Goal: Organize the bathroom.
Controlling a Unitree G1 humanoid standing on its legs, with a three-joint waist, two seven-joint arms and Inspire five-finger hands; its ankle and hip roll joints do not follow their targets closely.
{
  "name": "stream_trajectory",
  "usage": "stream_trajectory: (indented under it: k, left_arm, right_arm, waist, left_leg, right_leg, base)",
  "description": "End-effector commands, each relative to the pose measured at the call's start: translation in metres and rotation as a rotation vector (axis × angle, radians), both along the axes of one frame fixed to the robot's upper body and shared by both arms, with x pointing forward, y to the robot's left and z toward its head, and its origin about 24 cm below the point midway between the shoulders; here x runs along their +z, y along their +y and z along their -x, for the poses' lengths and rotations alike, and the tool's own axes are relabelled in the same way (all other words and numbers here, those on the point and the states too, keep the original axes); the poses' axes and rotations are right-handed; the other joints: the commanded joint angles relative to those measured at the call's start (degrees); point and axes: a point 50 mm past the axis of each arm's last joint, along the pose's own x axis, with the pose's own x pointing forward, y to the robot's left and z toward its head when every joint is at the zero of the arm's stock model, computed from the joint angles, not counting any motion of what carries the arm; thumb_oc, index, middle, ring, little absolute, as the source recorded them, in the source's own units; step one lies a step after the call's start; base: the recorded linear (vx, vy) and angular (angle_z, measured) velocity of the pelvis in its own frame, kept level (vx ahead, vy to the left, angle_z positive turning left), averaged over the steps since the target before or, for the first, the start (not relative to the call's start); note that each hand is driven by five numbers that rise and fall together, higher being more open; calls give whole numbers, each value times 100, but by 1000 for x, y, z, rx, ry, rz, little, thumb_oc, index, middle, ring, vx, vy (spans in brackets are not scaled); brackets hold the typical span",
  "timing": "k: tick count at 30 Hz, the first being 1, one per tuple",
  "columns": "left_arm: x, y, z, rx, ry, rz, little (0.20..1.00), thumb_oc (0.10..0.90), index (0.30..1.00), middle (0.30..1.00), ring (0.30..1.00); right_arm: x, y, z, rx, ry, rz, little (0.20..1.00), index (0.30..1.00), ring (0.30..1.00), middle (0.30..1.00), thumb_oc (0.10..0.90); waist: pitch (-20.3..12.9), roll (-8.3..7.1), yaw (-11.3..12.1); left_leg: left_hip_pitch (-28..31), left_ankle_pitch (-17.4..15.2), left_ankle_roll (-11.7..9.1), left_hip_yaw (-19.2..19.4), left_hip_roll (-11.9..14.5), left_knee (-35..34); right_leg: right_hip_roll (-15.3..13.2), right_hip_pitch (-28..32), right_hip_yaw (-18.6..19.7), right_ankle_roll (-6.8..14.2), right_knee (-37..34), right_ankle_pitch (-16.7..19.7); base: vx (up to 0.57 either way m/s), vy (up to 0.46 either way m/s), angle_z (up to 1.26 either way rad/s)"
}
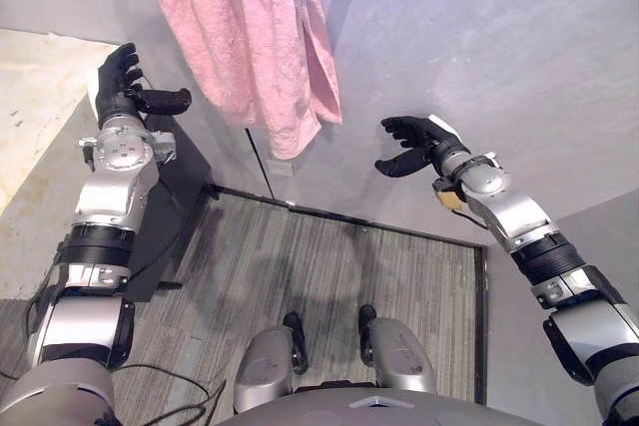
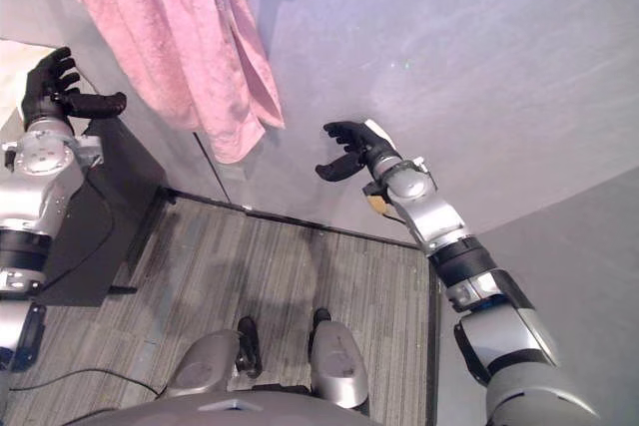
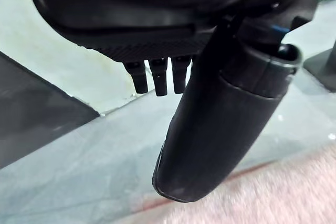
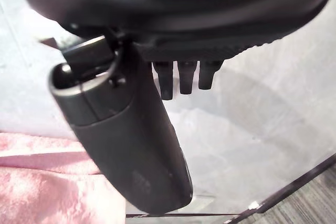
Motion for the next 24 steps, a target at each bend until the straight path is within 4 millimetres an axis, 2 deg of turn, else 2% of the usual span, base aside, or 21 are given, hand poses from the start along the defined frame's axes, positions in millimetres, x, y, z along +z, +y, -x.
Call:
stream_trajectory:
  k: [1, 2, 3, 6, 8, 16, 24]
  left_arm:
    - [9, 25, 28, 105, -62, -169, 900, 800, 900, 900, 900]
    - [7, 21, 28, 86, -69, -180, 900, 800, 900, 900, 900]
    - [7, 18, 28, 78, -82, -186, 900, 800, 900, 900, 900]
    - [9, 18, 25, 69, -95, -206, 900, 800, 900, 900, 900]
    - [10, 17, 21, 60, -85, -215, 900, 800, 900, 900, 900]
    - [18, 22, 30, 54, -104, -277, 900, 800, 900, 900, 900]
    - [39, 18, 37, -13, -151, -346, 900, 800, 900, 900, 900]
  right_arm:
    - [28, 10, -5, 63, -156, -47, 900, 900, 900, 900, 800]
    - [30, 8, -4, 45, -170, -39, 900, 900, 900, 900, 800]
    - [28, 6, -2, 41, -186, -39, 900, 900, 900, 900, 800]
    - [38, 4, -5, 34, -228, -46, 900, 900, 900, 900, 800]
    - [40, 7, -7, 32, -236, -41, 900, 900, 900, 900, 800]
    - [46, 6, 0, -14, -257, -104, 900, 900, 900, 900, 800]
    - [64, 11, 8, -65, -312, -244, 900, 900, 900, 900, 800]
  waist:
    - [-969, -95, -18]
    - [-976, -140, -97]
    - [-993, -211, -55]
    - [-983, -138, -140]
    - [-1028, -106, -167]
    - [-1164, 30, -203]
    - [-1305, 21, -289]
  left_leg:
    - [363, 19, -351, -232, 178, -288]
    - [339, 13, -307, -452, 49, -364]
    - [171, -11, -261, -468, -65, -191]
    - [31, 136, -366, -442, -18, -189]
    - [51, 213, -364, -486, -29, -317]
    - [229, 352, -389, -340, 41, -740]
    - [346, 320, -361, -245, 26, -856]
  right_leg:
    - [-379, -21, 515, 817, -1198, 543]
    - [-132, -112, 758, 771, -1495, 560]
    - [-98, 79, 513, 614, -1778, 514]
    - [207, 251, 600, 373, -1895, 317]
    - [251, 307, 605, 333, -1967, 290]
    - [280, 429, 585, 349, -2108, 201]
    - [298, 475, 707, 384, -2224, 224]
  base:
    - [74, -26, -79]
    - [56, -94, -26]
    - [44, -121, 30]
    - [-3, -60, 48]
    - [33, -25, 17]
    - [17, -4, 1]
    - [5, 11, -5]
